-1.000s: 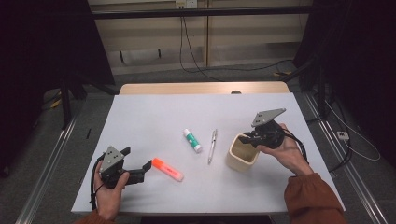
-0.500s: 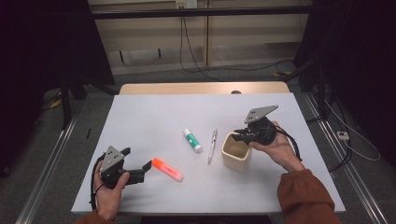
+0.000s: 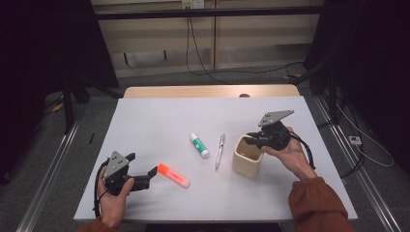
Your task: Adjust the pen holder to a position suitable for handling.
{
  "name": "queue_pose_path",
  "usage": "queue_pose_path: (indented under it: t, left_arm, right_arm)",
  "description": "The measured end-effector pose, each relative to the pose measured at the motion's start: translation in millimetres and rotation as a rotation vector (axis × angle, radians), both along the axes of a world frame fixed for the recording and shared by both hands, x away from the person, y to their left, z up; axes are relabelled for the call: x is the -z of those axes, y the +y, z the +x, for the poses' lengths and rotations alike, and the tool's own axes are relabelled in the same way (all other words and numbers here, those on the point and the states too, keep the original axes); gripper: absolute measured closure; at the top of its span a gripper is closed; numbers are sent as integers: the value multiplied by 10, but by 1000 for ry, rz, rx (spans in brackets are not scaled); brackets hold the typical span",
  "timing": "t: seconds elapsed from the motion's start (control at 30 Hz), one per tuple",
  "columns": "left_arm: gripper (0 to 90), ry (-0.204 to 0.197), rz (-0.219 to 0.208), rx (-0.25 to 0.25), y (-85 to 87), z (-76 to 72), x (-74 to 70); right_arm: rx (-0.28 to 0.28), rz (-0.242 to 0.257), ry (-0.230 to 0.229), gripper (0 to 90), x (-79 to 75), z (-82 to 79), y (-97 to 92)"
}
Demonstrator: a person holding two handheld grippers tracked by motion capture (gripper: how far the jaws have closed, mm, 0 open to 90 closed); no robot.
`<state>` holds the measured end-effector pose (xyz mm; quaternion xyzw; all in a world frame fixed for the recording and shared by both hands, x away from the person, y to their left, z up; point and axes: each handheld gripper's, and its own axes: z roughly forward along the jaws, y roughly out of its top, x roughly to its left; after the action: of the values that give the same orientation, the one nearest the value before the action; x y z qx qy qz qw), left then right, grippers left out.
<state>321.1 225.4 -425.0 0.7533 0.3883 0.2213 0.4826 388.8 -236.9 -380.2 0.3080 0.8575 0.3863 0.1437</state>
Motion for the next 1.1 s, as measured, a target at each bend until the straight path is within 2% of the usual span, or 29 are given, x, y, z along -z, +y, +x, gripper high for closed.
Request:
queue_pose_path:
  t: [0.27,0.37,0.4,0.43,0.6,0.73,0.9,1.03,1.1]
  left_arm:
    - [56,1,-1,-1,7,-1,-1]
    - [56,1,-2,0,5,-2,-1]
    - [56,1,-3,1,3,-1,0]
    - [56,2,-2,1,2,-1,0]
    - [56,4,4,3,2,2,1]
    - [56,5,5,4,2,3,4]
    - [56,12,1,2,16,5,14]
    - [56,18,-11,-5,25,6,21]
    - [56,18,-9,-4,34,5,21]
  right_arm:
    - [25,-17,3,727,0,-23,34]
    - [41,-18,12,683,1,-37,22]
    - [49,-10,13,636,-6,-44,7]
    - [49,-10,13,636,-6,-44,7]
    - [78,36,13,532,-32,-63,-40]
    - [98,73,7,491,-44,-80,-78]
    - [154,103,-12,345,-49,-132,-135]
    - [189,149,-38,221,-45,-183,-165]
    - [197,161,-40,189,-30,-209,-175]
